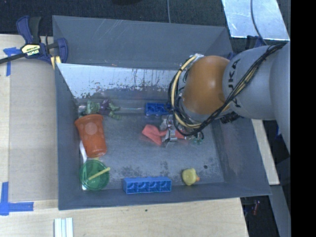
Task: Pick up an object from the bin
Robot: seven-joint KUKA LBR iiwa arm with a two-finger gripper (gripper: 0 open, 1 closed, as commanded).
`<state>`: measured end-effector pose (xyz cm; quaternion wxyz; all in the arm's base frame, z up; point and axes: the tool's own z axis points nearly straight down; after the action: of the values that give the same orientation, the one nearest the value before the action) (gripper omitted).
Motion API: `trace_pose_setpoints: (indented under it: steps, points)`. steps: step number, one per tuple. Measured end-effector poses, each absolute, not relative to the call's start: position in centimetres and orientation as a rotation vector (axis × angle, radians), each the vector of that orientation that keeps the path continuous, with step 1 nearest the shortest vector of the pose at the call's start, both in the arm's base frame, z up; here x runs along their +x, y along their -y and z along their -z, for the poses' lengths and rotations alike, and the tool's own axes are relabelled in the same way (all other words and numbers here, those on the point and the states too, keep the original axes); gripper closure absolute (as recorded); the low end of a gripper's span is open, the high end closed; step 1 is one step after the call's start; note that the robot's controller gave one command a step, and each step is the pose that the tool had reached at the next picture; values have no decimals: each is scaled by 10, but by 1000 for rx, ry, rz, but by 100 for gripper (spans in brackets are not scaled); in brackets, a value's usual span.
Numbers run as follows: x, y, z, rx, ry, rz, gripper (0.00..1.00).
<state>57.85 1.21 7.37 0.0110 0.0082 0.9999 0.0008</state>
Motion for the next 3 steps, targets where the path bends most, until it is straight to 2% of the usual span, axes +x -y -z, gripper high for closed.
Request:
trace_pose_setpoints:
  steps: [2, 3]
  points:
    - [578, -12, -131, 28, -3120, -3, 100]
    - [579, -12, -146, 28, -3113, -3, 100]
